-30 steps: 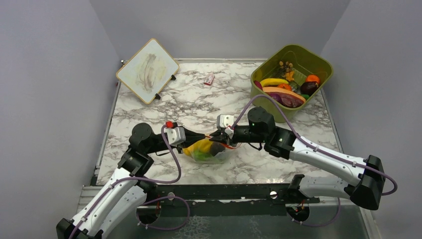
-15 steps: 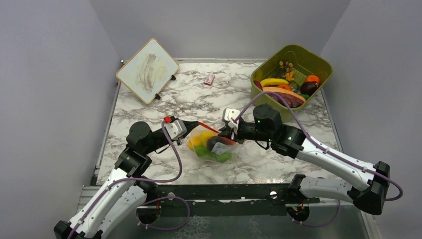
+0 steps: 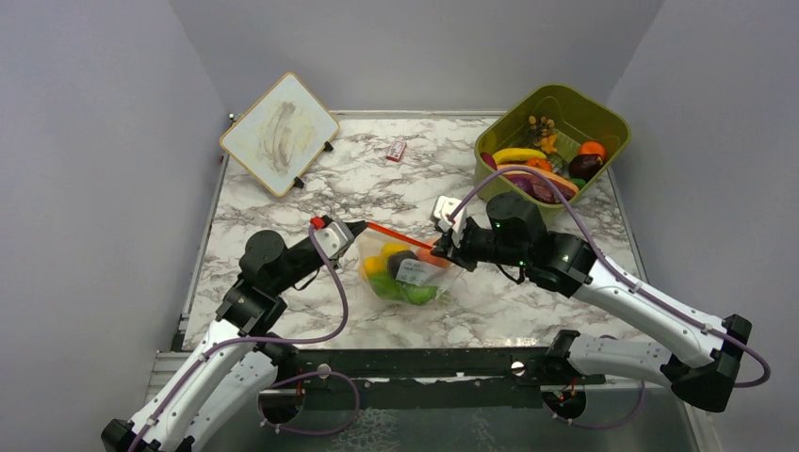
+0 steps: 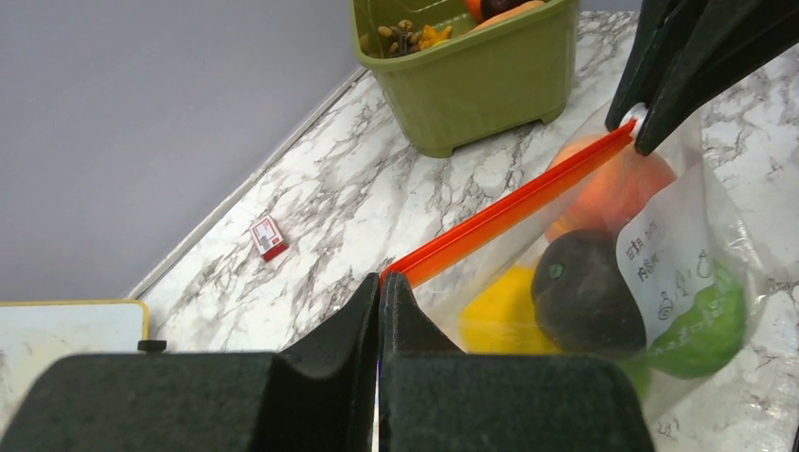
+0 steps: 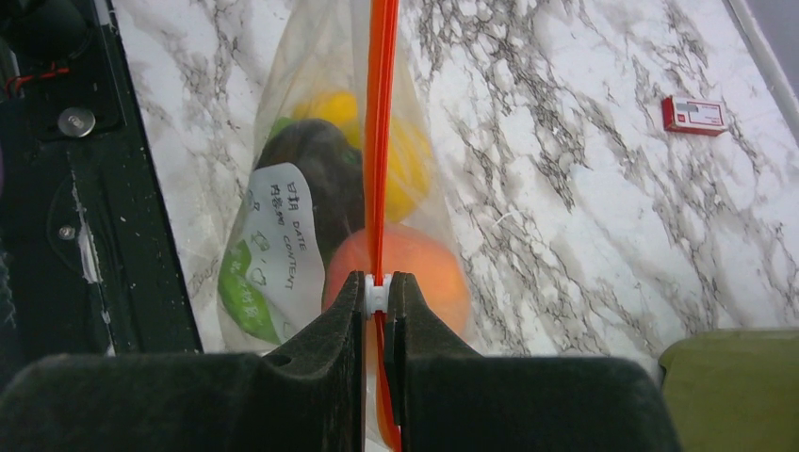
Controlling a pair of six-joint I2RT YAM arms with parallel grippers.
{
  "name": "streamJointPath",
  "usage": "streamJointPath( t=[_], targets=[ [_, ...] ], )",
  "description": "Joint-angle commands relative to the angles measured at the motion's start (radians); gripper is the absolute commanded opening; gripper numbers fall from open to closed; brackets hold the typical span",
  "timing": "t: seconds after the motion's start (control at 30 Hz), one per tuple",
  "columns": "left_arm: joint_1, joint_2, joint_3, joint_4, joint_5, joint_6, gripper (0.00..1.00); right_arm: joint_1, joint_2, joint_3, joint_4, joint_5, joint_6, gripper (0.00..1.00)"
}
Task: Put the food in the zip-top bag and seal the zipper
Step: Zip the zipper food storage bag at the center of the board.
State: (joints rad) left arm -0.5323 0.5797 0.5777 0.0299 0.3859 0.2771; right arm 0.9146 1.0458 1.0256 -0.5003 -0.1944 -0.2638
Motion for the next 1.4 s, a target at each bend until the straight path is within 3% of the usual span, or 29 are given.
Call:
streamJointPath(
  t=[0.0, 0.63, 0.87, 1.07, 1.37],
  targets=[
    [0.015, -0.008, 0.042, 0.028, -0.16, 0.04, 0.0, -0.008, -0.046, 0.046, -0.152, 0.098, 0.0, 0.01],
    [0.014, 0.019, 0.043, 0.053, -0.265, 0.006, 0.0, -0.008, -0.162, 0.179, -0.521, 0.317, -0.031, 0.01],
    [0.015, 0.035, 0.04, 0.048, -0.262, -0.001, 0.0, -0.009, -0.182, 0.198, -0.547, 0.352, -0.017, 0.01],
    [0.015, 0.034, 0.031, 0.059, -0.241, -0.006, 0.0, -0.008, -0.2, 0.18, -0.433, 0.209, 0.02, 0.01],
    [0.015, -0.06, 0.027, 0.032, -0.419, -0.018, 0.0, -0.008, -0.218, 0.065, -0.263, -0.102, 0.106, 0.01]
  ],
)
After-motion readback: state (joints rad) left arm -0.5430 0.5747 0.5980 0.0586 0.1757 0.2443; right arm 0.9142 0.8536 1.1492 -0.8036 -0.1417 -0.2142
